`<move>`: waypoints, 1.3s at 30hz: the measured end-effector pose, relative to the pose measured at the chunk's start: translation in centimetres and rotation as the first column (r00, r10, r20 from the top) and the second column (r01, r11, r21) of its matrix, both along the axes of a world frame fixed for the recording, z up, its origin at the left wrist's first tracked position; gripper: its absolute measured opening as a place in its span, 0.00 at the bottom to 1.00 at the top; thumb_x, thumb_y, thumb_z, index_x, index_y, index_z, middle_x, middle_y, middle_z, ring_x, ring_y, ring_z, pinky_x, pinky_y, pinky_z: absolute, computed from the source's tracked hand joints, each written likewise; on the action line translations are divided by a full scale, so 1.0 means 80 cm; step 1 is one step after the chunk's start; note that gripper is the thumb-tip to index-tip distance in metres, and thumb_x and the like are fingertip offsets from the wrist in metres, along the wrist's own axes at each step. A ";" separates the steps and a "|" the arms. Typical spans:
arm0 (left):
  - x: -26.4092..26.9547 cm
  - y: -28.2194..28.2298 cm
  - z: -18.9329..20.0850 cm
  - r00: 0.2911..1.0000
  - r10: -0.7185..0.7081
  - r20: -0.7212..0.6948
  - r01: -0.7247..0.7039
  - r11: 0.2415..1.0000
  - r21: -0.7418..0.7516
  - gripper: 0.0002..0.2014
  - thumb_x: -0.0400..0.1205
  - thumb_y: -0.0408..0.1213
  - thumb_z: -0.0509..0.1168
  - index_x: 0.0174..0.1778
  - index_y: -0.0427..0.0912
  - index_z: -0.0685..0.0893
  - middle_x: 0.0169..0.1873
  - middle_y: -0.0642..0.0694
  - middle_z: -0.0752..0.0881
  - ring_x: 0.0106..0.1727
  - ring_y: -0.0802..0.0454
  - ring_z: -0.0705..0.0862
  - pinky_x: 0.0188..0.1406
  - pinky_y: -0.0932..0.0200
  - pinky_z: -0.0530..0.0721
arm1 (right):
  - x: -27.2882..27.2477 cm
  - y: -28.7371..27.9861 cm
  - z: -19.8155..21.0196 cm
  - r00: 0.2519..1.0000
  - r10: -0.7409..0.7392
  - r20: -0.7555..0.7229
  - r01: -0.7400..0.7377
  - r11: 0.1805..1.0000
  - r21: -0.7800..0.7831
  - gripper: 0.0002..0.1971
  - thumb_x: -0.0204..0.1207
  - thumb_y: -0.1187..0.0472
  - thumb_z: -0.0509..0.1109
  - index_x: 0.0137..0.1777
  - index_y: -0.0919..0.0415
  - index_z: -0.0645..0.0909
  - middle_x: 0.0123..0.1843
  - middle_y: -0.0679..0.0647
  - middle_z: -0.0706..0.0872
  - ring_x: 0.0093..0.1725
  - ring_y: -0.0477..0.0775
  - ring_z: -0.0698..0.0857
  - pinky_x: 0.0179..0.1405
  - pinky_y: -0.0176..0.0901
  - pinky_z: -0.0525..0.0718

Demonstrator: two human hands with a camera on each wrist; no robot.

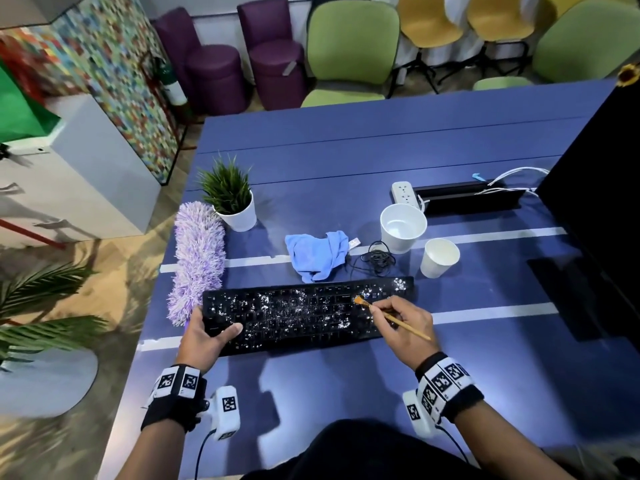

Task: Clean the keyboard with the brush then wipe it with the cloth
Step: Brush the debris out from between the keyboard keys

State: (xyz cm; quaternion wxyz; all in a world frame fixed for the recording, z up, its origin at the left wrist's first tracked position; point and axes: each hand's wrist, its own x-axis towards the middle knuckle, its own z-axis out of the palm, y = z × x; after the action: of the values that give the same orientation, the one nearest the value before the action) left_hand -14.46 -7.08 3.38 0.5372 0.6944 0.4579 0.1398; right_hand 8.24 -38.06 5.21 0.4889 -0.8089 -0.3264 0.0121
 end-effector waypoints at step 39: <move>0.000 -0.017 0.002 0.997 0.012 0.082 -0.012 1.000 0.001 0.26 0.70 0.27 0.78 0.59 0.46 0.75 0.51 0.45 0.88 0.54 0.47 0.86 0.61 0.48 0.81 | 0.013 -0.012 -0.012 0.971 -0.070 -0.227 0.033 0.986 -0.161 0.07 0.72 0.62 0.76 0.35 0.51 0.85 0.35 0.40 0.89 0.34 0.41 0.86 0.36 0.26 0.80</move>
State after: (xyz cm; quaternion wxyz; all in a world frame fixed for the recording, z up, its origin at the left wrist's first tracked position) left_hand -14.45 -8.43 3.55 0.5540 0.6857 0.4396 0.1720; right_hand 9.24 -38.99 4.25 0.4591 -0.8459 -0.2439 0.1194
